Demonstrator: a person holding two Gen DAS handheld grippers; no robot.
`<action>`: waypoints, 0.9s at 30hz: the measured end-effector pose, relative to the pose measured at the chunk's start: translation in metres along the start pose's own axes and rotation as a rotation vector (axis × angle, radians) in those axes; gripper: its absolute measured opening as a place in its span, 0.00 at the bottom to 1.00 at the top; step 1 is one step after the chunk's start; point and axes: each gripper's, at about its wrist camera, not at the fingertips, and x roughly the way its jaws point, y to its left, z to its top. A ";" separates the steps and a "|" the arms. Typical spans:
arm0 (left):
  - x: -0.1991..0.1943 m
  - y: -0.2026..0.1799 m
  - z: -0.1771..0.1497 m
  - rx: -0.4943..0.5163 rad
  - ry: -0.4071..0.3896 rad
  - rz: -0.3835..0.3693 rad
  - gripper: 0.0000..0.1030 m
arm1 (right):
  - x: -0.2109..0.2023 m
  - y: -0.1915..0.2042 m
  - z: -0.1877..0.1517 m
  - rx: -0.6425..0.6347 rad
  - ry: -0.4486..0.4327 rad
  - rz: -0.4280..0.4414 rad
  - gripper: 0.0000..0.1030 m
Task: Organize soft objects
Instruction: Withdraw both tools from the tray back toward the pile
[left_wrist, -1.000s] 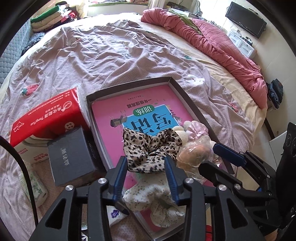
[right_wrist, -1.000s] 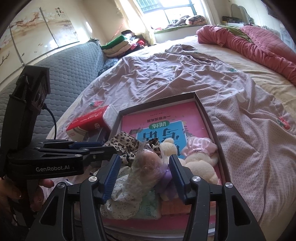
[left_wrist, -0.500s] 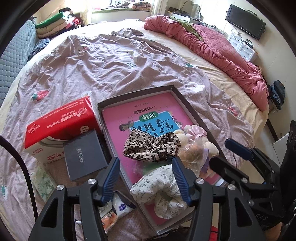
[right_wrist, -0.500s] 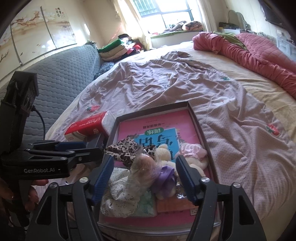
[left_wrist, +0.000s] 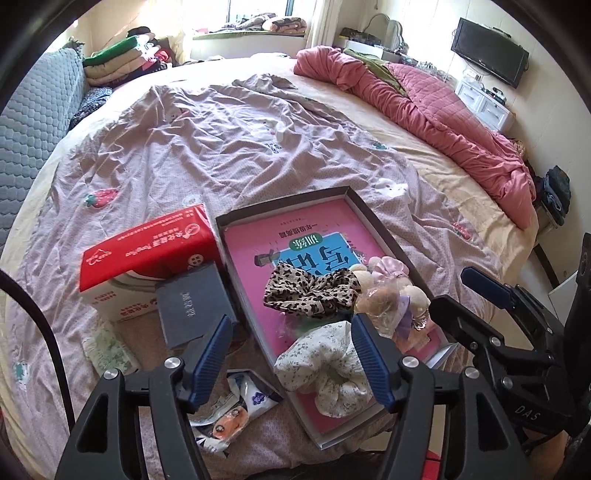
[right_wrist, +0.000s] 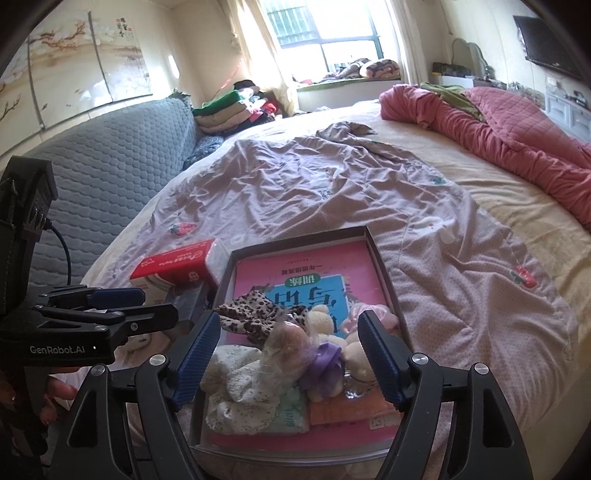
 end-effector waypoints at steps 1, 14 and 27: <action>-0.002 0.001 -0.001 -0.001 -0.003 0.003 0.66 | -0.001 0.003 0.001 -0.006 -0.002 0.006 0.76; -0.041 0.036 -0.022 -0.060 -0.056 0.071 0.71 | -0.015 0.058 0.005 -0.158 -0.017 0.052 0.76; -0.066 0.099 -0.056 -0.179 -0.066 0.126 0.71 | 0.002 0.132 -0.020 -0.397 0.082 0.127 0.76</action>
